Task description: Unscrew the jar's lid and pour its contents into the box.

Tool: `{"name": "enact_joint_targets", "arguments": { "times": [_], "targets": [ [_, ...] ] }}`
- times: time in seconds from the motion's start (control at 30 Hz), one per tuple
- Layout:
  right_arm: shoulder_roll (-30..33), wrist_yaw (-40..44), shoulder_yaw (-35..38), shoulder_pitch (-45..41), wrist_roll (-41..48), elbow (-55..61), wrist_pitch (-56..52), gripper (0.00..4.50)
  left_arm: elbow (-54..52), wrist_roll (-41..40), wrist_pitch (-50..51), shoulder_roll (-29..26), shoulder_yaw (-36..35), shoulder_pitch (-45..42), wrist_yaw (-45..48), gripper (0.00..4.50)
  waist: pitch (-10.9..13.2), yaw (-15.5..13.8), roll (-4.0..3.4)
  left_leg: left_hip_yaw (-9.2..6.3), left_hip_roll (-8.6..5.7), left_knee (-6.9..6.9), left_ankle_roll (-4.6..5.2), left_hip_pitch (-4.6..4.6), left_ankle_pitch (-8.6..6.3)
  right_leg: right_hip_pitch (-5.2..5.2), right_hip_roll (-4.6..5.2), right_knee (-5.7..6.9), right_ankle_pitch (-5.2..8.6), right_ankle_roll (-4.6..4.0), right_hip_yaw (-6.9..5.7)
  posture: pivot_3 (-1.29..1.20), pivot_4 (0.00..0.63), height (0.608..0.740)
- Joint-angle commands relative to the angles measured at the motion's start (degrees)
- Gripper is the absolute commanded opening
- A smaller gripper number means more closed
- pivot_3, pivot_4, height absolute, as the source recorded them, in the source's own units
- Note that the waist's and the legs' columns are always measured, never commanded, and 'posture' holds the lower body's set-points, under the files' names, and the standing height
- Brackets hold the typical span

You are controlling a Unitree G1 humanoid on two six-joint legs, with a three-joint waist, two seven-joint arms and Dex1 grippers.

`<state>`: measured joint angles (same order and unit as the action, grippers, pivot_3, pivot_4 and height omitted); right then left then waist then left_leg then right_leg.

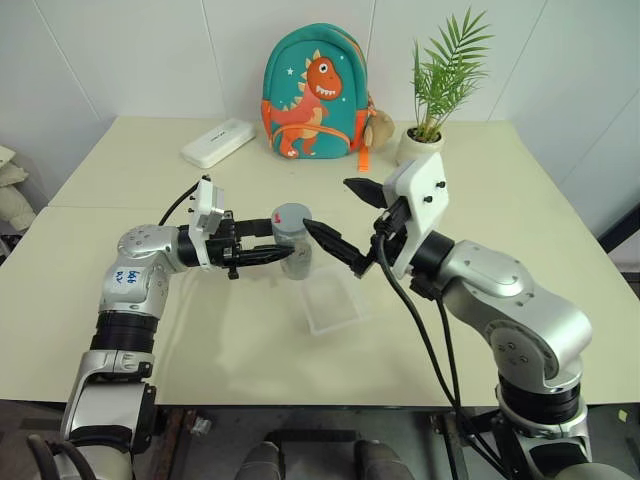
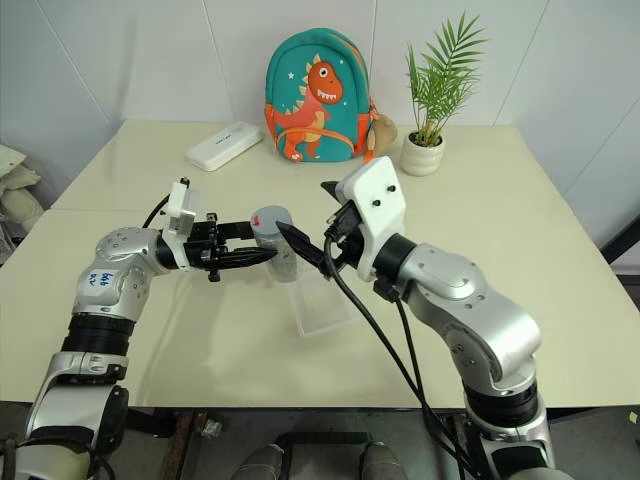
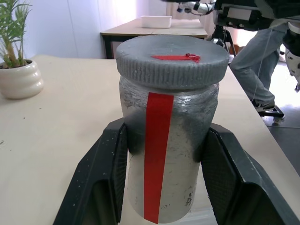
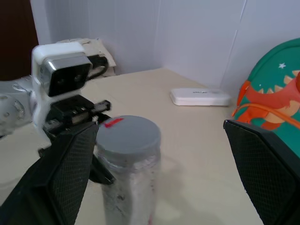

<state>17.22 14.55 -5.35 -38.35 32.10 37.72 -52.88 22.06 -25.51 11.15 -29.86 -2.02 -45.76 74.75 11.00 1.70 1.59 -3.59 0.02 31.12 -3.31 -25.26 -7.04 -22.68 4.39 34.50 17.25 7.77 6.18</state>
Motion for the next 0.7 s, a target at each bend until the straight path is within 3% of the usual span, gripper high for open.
{"name": "enact_joint_targets", "arguments": {
  "times": [0.03,0.27,0.7],
  "targets": [
    [-1.66,-1.77,-0.27,-1.56,-0.42,1.29,0.07,4.5,0.61,0.35,-1.14,0.81,0.32,-2.08,0.64,1.88,0.0,0.09,0.0,0.0,0.0,0.01,0.0,0.0,0.0,0.0,0.0,0.0,0.0,0.0,0.0,0.0,0.15,0.74],
    [-2.43,-4.53,-2.94,-2.68,-5.81,-2.74,1.06,4.5,1.84,1.31,0.07,1.65,1.75,-4.54,1.4,1.88,0.0,0.08,0.0,0.0,0.0,0.0,0.01,0.01,0.0,-0.03,-0.03,0.02,0.0,0.0,0.0,0.0,0.15,0.74],
    [-3.88,-4.19,-2.39,-2.28,-6.67,-3.09,-1.59,4.5,3.28,2.11,-0.33,1.51,1.97,-6.21,2.41,1.88,0.0,0.15,0.0,-0.01,0.0,-0.04,0.01,-0.04,0.0,-0.1,-0.05,0.05,0.02,-0.02,0.0,0.0,0.15,0.74]
  ]
}}
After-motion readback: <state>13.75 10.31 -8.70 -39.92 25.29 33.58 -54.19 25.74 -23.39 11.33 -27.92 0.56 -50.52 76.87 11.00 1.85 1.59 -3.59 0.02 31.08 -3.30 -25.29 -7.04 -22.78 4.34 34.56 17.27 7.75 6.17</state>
